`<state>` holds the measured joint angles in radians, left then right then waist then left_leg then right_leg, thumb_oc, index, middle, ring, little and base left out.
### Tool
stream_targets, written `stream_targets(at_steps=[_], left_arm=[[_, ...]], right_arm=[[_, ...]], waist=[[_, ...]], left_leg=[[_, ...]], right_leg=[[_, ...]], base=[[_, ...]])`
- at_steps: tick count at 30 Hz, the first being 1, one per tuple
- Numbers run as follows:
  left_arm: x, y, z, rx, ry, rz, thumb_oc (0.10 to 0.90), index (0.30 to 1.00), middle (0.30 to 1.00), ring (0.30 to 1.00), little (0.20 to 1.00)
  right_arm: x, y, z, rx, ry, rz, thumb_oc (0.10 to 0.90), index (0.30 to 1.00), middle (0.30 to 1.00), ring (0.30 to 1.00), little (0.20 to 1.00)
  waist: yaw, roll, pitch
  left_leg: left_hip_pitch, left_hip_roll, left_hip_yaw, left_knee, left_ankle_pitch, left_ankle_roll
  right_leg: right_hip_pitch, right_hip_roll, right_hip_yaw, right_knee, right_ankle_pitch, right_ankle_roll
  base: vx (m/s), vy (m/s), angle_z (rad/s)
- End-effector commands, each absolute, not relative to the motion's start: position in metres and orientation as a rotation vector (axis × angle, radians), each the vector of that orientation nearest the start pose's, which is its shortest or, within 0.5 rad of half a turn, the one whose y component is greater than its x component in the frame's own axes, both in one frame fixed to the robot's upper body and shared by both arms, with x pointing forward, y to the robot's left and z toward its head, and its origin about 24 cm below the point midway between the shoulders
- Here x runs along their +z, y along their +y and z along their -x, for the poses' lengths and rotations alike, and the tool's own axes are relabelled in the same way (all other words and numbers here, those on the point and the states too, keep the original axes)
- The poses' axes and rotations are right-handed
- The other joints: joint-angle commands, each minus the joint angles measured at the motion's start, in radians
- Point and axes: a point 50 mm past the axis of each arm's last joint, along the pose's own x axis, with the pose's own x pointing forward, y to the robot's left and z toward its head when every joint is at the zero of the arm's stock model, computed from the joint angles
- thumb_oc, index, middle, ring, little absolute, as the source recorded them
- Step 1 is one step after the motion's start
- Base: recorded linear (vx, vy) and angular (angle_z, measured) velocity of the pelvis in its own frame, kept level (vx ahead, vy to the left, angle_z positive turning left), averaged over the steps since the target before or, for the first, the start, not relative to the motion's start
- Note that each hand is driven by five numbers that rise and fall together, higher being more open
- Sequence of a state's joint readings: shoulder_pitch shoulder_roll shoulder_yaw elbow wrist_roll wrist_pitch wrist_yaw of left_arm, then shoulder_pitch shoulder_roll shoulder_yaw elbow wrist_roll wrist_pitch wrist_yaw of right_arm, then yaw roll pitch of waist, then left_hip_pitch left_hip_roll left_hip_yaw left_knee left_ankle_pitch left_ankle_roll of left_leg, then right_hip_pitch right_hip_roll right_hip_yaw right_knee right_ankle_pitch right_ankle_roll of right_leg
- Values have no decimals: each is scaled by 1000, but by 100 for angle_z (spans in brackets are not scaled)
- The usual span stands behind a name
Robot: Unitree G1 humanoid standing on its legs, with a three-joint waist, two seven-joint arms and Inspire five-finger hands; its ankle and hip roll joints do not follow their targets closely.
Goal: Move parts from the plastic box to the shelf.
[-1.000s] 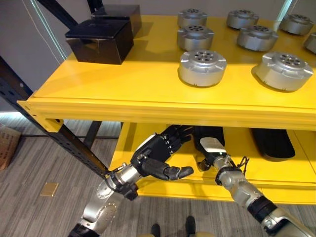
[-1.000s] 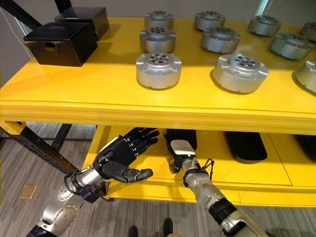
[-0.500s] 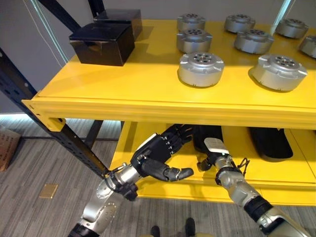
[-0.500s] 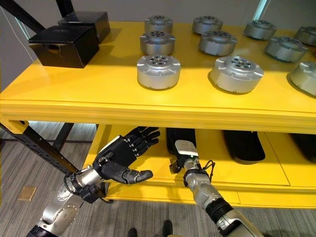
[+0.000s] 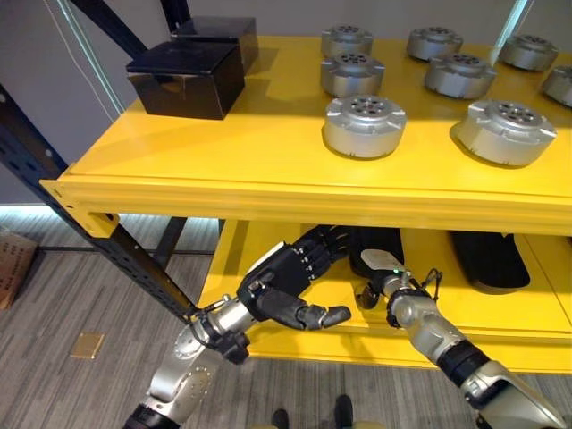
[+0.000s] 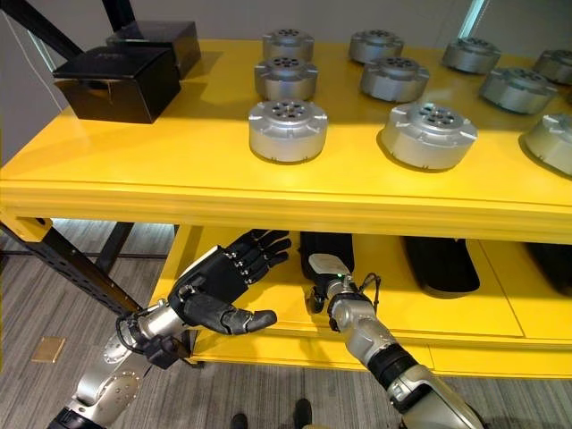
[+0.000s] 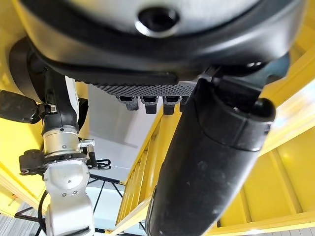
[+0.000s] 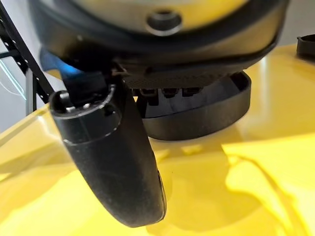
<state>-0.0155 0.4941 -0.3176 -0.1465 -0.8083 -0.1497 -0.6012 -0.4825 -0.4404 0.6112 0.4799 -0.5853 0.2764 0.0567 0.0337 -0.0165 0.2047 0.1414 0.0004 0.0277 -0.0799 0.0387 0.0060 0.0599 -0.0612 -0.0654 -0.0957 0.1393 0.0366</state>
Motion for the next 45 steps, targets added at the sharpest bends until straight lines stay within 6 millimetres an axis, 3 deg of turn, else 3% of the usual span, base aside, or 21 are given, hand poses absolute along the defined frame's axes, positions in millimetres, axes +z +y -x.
stream_targets(at_steps=[1, 13, 22, 40, 45], left_arm=[[127, 125, -229, -1020, -408, 279, 900, 1000, 1000, 1000, 1000], [128, 122, -231, -1036, -406, 268, 900, 1000, 1000, 1000, 1000], [129, 122, -231, -1031, -408, 265, 900, 1000, 1000, 1000, 1000], [130, 123, -229, -992, -426, 265, 900, 1000, 1000, 1000, 1000], [130, 123, -229, -984, -428, 269, 900, 1000, 1000, 1000, 1000]], right_arm=[[21, -156, -330, 392, 289, 1384, 900, 1000, 1000, 1000, 1000], [7, -167, -325, 376, 457, 1359, 900, 1000, 1000, 1000, 1000], [9, -164, -325, 350, 472, 1322, 900, 1000, 1000, 1000, 1000], [13, -152, -314, 313, 422, 1222, 900, 1000, 1000, 1000, 1000], [29, -156, -320, 167, 243, 1315, 900, 1000, 1000, 1000, 1000]], waist=[[38, -14, -22], [41, -21, -17], [37, -22, -14], [13, -27, -5], [7, -21, -9]], left_leg=[[-1, 40, 44, -3, -107, -7], [-2, 42, 48, -3, -106, -7], [-1, 41, 51, -2, -105, -7], [1, 43, 57, 4, -109, -2], [0, 42, 58, 4, -110, 0]], right_leg=[[76, -46, -69, 38, -147, 56], [78, -43, -69, 36, -144, 57], [77, -43, -63, 36, -142, 57], [70, -40, -46, 53, -151, 54], [68, -38, -40, 54, -151, 54]], base=[[0, 0, 0], [0, 0, 0], [0, 0, 0], [0, 0, 0], [0, 0, 0]])
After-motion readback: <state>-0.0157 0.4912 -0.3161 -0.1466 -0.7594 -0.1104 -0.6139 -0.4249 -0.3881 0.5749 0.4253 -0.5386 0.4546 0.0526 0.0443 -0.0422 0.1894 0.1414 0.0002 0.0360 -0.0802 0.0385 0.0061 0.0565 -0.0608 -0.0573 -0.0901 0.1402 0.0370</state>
